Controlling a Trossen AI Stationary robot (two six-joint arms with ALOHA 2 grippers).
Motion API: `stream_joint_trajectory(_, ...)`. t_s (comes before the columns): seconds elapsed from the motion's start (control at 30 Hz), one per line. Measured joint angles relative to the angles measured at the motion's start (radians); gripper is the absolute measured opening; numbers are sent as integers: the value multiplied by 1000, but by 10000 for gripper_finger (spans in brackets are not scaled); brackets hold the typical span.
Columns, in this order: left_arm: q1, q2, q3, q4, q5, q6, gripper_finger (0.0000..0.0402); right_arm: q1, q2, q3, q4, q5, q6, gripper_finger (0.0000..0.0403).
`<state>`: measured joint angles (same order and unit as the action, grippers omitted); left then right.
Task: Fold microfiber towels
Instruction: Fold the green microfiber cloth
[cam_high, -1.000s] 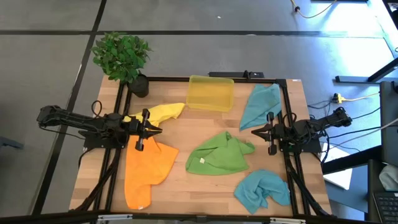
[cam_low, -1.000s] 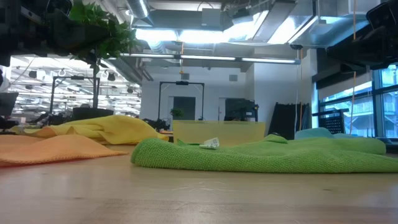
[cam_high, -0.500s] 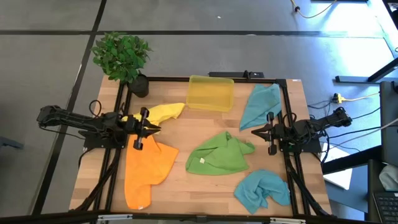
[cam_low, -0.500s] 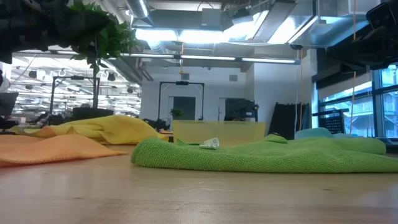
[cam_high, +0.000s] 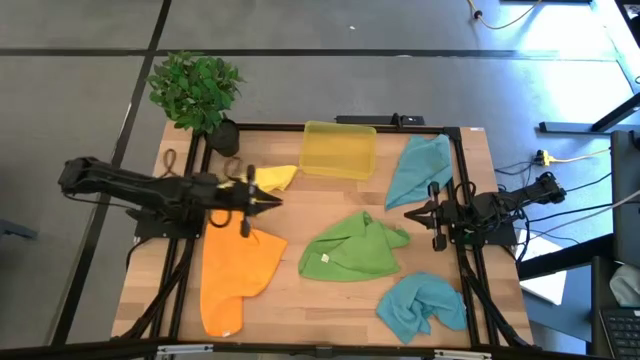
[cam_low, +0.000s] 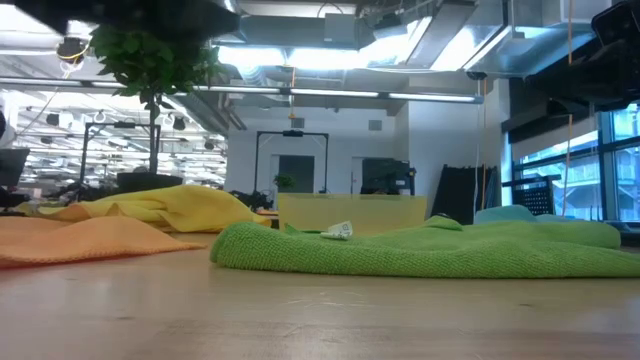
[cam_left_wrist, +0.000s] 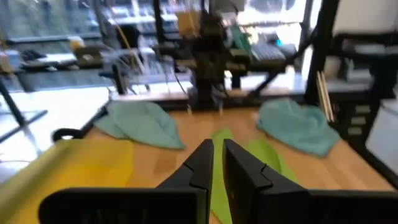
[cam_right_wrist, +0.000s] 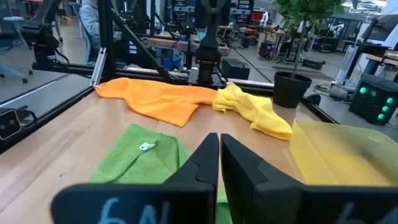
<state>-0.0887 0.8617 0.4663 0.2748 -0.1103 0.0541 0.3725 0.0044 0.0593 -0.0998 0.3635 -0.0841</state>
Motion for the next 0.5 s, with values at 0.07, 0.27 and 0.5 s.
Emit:
stream_joint_trajectory(0.07,0,101,53,7,30,28,27,0,0,0,0,0,-1,20)
stream_joint_trajectory(0.27,0,394,230,10,56,62,28,0,0,0,0,0,-3,20)
stream_joint_trajectory(0.5,0,707,440,-22,54,96,50,0,0,0,0,0,-3,20)
